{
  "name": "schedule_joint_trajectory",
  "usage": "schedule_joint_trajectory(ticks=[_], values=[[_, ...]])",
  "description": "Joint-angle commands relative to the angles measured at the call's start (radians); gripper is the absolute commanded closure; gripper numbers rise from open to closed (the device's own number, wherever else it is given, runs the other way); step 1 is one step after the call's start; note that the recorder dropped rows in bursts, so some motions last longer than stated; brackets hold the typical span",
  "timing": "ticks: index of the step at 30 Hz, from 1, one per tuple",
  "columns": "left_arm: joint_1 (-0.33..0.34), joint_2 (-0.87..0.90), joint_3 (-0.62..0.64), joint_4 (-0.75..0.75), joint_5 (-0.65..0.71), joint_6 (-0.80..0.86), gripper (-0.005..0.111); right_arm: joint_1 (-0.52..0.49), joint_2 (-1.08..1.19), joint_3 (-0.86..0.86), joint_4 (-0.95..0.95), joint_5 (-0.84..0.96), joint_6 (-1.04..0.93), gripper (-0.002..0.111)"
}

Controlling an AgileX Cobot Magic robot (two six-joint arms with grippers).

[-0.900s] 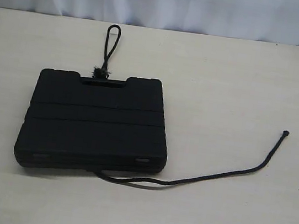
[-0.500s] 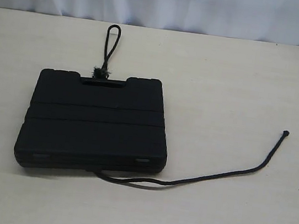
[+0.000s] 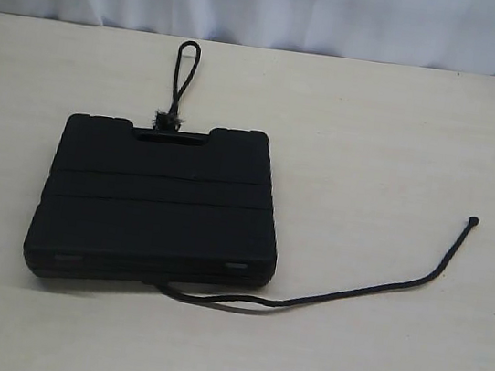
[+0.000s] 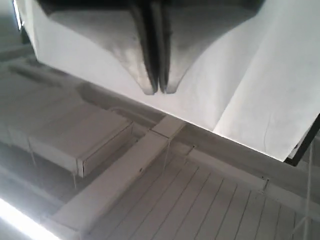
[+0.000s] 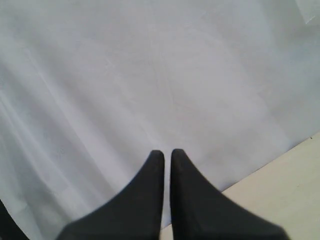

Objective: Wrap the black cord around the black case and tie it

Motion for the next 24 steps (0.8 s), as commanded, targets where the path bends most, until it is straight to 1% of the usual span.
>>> schedule_joint_trajectory(ticks=[1,2,3,4,5,6,8,9,11,12,14,16,17,19,21,24], values=[[-0.002,0.250,-0.219,0.050,0.164,0.103,0.107,-0.002,-0.002,0.003,0.002,0.037,0.000,0.104],[-0.002,0.319,-0.284,0.050,0.234,0.168,0.107,-0.002,-0.002,0.003,0.002,0.042,0.000,0.104],[-0.002,0.396,-0.359,0.049,0.350,0.259,0.107,-0.002,-0.002,0.003,0.002,0.045,0.000,0.104],[-0.002,0.480,-0.458,0.049,0.539,0.351,0.107,-0.002,-0.002,0.003,0.002,0.045,0.000,0.104],[-0.002,0.546,-0.511,0.049,0.647,0.388,0.107,-0.002,-0.002,0.003,0.002,0.042,0.000,0.104],[-0.002,0.616,-0.594,0.049,0.815,0.429,0.107,-0.002,-0.002,0.003,0.002,0.042,0.000,0.104],[-0.002,0.747,-0.707,0.059,1.038,0.450,0.107,-0.002,-0.002,0.003,0.002,0.042,0.000,0.104],[-0.002,0.834,-0.787,0.057,1.187,0.471,0.107,-0.002,-0.002,0.003,0.002,0.042,0.000,0.104],[-0.002,0.943,-0.881,0.043,1.361,0.514,0.107,-0.002,-0.002,0.003,0.002,0.042,0.000,0.104],[-0.002,1.018,-0.939,0.010,1.475,0.568,0.107,-0.002,-0.002,0.003,0.002,0.044,0.000,0.104],[-0.002,1.109,-1.000,-0.057,1.618,0.668,0.107,-0.002,-0.002,0.003,0.002,0.046,0.000,0.104],[-0.002,1.238,-1.035,-0.164,1.736,0.792,0.107,-0.002,-0.002,0.003,0.002,0.046,0.000,0.104],[-0.002,1.300,-1.035,-0.234,1.754,0.870,0.106,-0.002,-0.002,0.003,0.002,0.052,0.000,0.104],[-0.002,1.362,-1.035,-0.302,1.755,0.952,0.103,-0.002,-0.002,0.003,0.002,0.059,0.000,0.104],[-0.002,1.418,-1.035,-0.325,1.755,1.029,0.094,-0.002,-0.002,0.003,0.002,0.066,-0.004,0.104],[-0.002,1.495,-1.035,-0.320,1.732,1.084,0.075,-0.002,-0.002,0.003,0.002,0.072,-0.036,0.104]])
